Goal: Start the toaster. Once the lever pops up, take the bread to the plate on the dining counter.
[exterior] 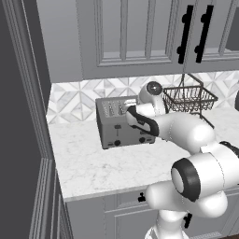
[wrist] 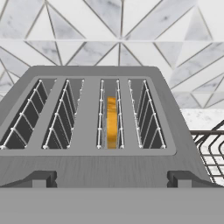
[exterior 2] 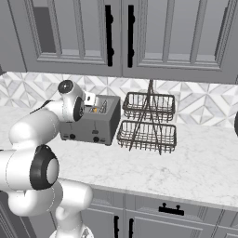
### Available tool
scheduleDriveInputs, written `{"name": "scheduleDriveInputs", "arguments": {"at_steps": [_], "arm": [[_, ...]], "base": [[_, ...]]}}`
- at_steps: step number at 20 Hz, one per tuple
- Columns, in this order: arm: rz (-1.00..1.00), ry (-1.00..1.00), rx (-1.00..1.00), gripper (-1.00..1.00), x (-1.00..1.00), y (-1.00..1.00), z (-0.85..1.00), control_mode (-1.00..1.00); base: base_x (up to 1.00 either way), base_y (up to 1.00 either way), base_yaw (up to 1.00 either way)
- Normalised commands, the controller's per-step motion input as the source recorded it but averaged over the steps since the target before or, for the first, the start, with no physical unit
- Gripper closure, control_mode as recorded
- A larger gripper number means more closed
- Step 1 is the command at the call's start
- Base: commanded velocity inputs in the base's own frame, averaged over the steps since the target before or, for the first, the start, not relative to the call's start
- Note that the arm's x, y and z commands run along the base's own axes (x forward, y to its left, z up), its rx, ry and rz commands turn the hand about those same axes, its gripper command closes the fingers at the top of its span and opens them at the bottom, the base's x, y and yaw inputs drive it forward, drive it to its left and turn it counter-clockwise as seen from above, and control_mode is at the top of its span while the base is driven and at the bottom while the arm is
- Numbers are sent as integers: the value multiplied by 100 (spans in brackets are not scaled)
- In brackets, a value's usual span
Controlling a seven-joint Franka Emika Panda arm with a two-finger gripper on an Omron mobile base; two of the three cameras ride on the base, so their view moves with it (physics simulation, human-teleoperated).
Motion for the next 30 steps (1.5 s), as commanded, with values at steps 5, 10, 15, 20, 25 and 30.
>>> {"name": "scheduleDriveInputs", "arguments": {"at_steps": [5, 10, 15, 20, 25, 30], "arm": [[0, 0, 0, -100, 0, 0, 0, -100], [0, 0, 0, -100, 0, 0, 0, -100], [0, 0, 0, -100, 0, 0, 0, -100], [0, 0, 0, -100, 0, 0, 0, -100], [0, 0, 0, -100, 0, 0, 0, -100], [0, 0, 0, -100, 0, 0, 0, -100]], "base": [[0, 0, 0], [0, 0, 0], [0, 0, 0], [0, 0, 0], [0, 0, 0], [0, 0, 0]]}}
